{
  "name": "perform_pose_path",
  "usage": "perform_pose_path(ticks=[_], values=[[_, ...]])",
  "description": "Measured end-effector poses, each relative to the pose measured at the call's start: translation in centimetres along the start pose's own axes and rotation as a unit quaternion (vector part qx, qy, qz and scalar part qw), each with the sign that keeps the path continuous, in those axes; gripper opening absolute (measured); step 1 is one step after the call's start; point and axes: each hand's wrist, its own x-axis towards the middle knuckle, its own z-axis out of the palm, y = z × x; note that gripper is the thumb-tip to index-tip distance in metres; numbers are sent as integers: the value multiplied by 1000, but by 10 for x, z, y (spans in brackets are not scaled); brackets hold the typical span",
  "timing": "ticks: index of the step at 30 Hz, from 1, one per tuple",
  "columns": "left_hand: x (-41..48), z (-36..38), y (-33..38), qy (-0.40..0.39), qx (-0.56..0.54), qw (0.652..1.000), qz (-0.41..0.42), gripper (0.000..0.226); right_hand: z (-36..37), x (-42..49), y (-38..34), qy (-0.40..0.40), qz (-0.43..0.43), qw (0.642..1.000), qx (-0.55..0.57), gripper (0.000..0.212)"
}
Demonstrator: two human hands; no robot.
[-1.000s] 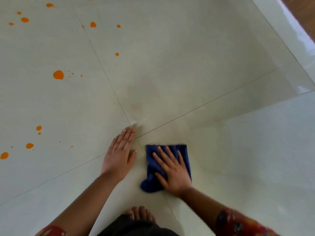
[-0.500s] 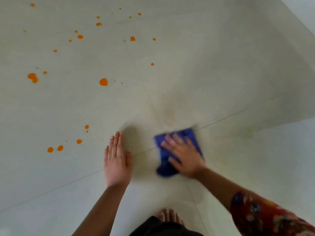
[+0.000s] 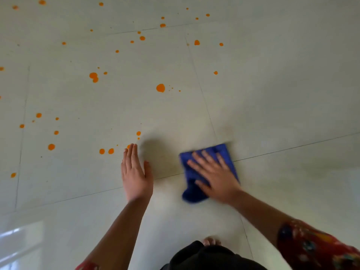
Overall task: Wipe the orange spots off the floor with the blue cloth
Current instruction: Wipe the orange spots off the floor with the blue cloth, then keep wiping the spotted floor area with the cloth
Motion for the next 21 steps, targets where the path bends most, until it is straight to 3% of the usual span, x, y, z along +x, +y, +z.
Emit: perform_pose_path(ticks=[4,6,8,12,14,16,18,21], values=[[-14,-3,3,-9,-12,1000,14,54,-19,60,53,11,266,964,-15,64],[-22,-2,3,-19,-16,1000,15,56,-22,95,39,1,303,953,6,67],[-22,-4,3,-23,-19,999,29,57,-18,109,9,-2,250,968,22,68],[-10,-11,15,-59,-40,997,39,36,-10,77,-40,-66,99,992,46,74],[-4,-12,28,-118,-24,992,-24,33,-16,63,-35,-77,116,972,188,67],[-2,-11,45,-161,40,982,-90,31,-27,44,-24,23,150,951,271,58],[-5,-10,60,-183,86,973,-109,22,-33,27,-7,157,160,951,215,47],[-9,-10,79,-193,33,968,-159,10,-40,14,-14,205,117,943,233,37]])
